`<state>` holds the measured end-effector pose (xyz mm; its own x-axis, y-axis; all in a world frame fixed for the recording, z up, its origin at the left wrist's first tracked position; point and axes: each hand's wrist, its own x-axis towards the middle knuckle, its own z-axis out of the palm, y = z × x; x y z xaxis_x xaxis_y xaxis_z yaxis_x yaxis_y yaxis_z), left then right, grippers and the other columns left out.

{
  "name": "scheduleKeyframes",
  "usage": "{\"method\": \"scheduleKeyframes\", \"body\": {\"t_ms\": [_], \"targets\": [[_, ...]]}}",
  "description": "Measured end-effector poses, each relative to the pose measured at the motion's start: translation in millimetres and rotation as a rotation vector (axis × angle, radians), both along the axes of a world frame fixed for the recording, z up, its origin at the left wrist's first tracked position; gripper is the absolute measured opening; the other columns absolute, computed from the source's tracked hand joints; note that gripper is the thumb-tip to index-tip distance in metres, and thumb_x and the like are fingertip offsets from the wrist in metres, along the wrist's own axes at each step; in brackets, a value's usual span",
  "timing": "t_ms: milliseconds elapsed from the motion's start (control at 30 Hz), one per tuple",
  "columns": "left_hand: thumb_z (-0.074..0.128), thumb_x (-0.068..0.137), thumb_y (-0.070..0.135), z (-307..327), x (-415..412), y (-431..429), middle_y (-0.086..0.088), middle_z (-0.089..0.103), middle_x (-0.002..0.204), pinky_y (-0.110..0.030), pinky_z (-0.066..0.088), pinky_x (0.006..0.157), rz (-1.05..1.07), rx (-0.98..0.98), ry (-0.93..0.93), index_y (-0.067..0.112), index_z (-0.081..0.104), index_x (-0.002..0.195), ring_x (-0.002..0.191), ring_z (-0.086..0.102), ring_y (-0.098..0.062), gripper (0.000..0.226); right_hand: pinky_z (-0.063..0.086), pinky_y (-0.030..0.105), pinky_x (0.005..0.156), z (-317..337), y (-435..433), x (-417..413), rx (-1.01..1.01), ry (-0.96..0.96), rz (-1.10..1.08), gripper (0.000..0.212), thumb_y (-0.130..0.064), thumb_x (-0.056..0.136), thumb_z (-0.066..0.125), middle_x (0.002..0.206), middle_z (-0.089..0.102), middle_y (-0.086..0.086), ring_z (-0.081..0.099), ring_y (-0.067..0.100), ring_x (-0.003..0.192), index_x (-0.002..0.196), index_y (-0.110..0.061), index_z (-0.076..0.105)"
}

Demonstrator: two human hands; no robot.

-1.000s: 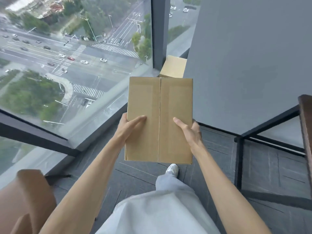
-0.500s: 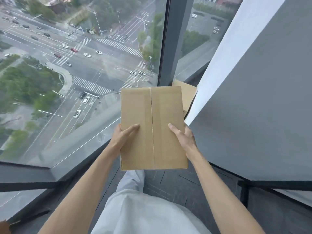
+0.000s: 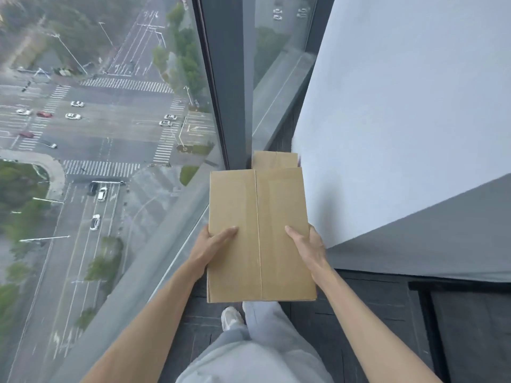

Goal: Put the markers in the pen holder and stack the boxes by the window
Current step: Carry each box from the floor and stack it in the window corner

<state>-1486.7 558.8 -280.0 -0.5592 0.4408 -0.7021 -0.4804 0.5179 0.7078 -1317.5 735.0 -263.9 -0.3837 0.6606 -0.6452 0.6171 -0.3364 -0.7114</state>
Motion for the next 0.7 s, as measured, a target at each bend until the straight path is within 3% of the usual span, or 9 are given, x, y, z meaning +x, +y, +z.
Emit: {"method": "scheduleKeyframes", "body": {"t_ms": [233, 400, 500, 600, 700], "targets": [[0.082, 0.066, 0.053, -40.0, -79.6, 102.4, 0.007, 0.069, 0.114, -0.029, 0.053, 0.071, -0.027, -0.036, 0.004, 0.023, 0.054, 0.129, 0.098, 0.069, -0.012, 0.074, 0.049, 0.04, 0.1, -43.0, 81.9, -71.6, -0.043, -0.026, -0.085, 0.063, -0.06, 0.073, 0.062, 0.118, 0.066, -0.012, 0.062, 0.012, 0.109, 0.129, -0.031, 0.056], [0.079, 0.075, 0.045, -73.1, -127.6, 168.1, 0.004, 0.066, 0.116, -0.025, 0.048, 0.067, -0.084, -0.067, -0.017, 0.021, 0.051, 0.127, 0.097, 0.064, -0.01, 0.064, 0.04, 0.029, 0.082, -70.1, 135.2, -117.2, 0.005, -0.082, -0.177, 0.04, -0.041, 0.088, 0.063, 0.097, 0.06, -0.014, 0.056, 0.014, 0.093, 0.123, -0.024, 0.056], [0.08, 0.07, 0.048, -100.5, -159.6, 202.7, 0.002, 0.067, 0.12, -0.028, 0.051, 0.071, -0.147, -0.079, -0.034, 0.021, 0.052, 0.128, 0.101, 0.066, -0.014, 0.07, 0.041, 0.029, 0.079, -92.2, 166.0, -143.7, 0.042, -0.123, -0.169, 0.043, -0.044, 0.086, 0.063, 0.105, 0.062, -0.008, 0.057, 0.016, 0.092, 0.122, -0.022, 0.058], [0.083, 0.064, 0.051, -134.5, -191.9, 235.5, 0.003, 0.065, 0.12, -0.032, 0.052, 0.08, -0.205, -0.118, -0.021, 0.019, 0.049, 0.128, 0.105, 0.064, -0.016, 0.079, 0.047, 0.035, 0.092, -123.4, 196.1, -171.1, 0.082, -0.182, -0.153, 0.049, -0.051, 0.082, 0.062, 0.119, 0.061, 0.001, 0.059, 0.021, 0.104, 0.12, -0.019, 0.06], [0.083, 0.055, 0.059, -171.5, -221.9, 265.2, 0.002, 0.064, 0.121, -0.037, 0.053, 0.089, -0.276, -0.149, 0.005, 0.019, 0.046, 0.13, 0.107, 0.063, -0.016, 0.093, 0.048, 0.043, 0.099, -155.7, 225.0, -194.7, 0.098, -0.206, -0.129, 0.044, -0.052, 0.082, 0.059, 0.116, 0.063, 0.0, 0.06, 0.024, 0.109, 0.115, -0.022, 0.059]]}}
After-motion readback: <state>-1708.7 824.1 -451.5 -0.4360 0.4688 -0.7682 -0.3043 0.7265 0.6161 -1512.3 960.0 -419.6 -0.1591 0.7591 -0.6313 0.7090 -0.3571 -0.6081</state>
